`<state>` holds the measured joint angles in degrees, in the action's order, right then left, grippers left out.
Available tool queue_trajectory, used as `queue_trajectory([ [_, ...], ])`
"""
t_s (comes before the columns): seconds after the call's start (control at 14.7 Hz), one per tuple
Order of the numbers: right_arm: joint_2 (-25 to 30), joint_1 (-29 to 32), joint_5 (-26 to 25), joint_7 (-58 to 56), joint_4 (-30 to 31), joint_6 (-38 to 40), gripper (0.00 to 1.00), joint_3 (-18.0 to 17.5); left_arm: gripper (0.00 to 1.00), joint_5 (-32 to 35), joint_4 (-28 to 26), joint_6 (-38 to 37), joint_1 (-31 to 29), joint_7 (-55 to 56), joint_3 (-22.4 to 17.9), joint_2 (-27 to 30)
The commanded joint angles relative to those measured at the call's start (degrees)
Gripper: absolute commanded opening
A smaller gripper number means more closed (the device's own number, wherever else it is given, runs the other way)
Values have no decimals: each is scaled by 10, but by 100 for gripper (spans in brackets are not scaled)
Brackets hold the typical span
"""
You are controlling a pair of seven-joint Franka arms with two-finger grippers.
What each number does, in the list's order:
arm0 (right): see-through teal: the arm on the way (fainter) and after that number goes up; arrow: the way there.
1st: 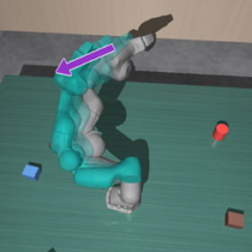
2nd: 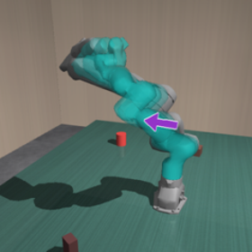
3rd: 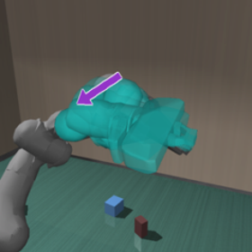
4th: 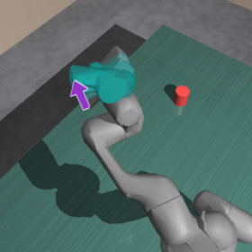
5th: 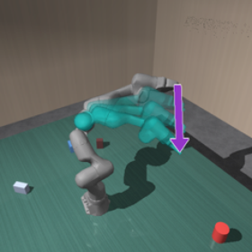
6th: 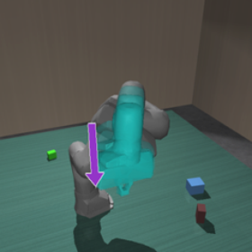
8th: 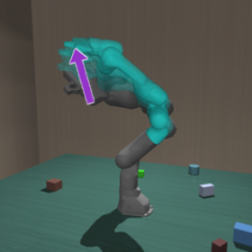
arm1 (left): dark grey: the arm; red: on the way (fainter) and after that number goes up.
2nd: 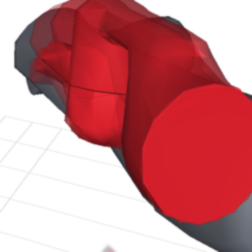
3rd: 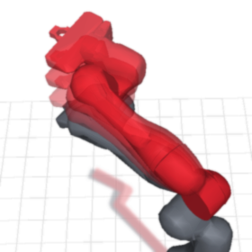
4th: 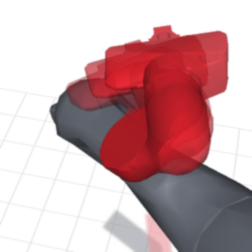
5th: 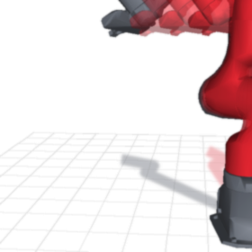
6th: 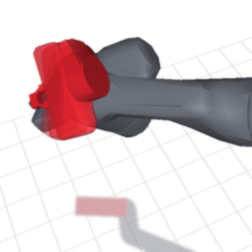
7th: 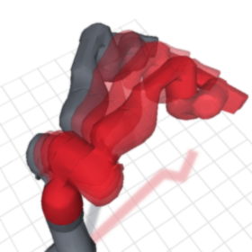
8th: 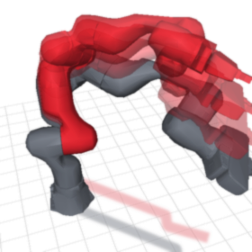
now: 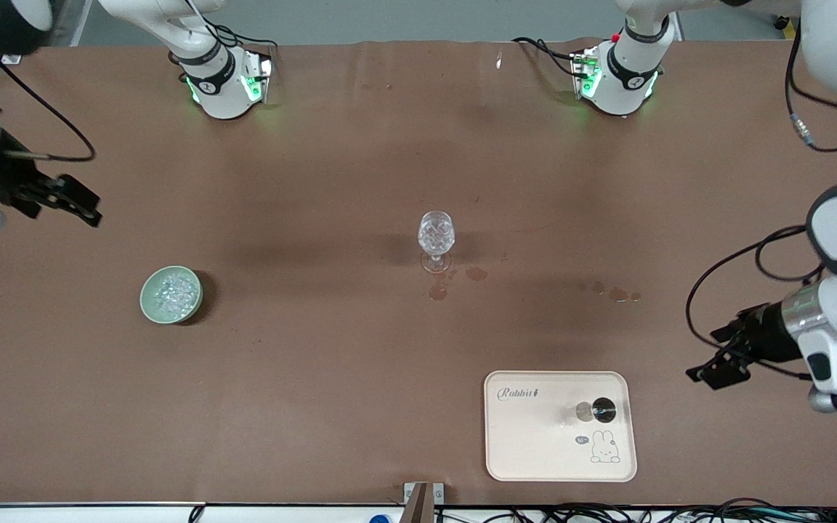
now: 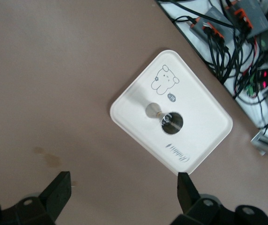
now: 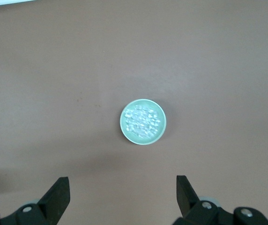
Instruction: Pour wine and add ice with both arms
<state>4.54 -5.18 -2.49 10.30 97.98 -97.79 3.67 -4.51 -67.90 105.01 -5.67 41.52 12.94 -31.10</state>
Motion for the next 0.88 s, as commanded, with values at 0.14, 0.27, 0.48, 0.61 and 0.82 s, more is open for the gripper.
queue_trajectory([
  [0.14, 19, 19, -4, -43, -77, 79, 100, -12, 100, 113, -25, -86, 1, -147, 14, 91],
  [0.27, 5, 43, 6, -63, -110, 94, 100, -12, 100, 118, -26, -118, -2, -180, 18, 117],
  [0.48, 6, 45, 7, -85, -93, 109, 99, -12, 100, 114, -42, -156, -2, -237, 8, 157],
  [0.61, 10, 53, 8, -86, -63, 96, 98, -10, 100, 105, -101, -154, 7, -285, -24, 216],
  [0.82, 5, 54, 8, -88, -63, 76, 98, -9, 100, 58, -201, -153, 49, -293, -80, 307],
])
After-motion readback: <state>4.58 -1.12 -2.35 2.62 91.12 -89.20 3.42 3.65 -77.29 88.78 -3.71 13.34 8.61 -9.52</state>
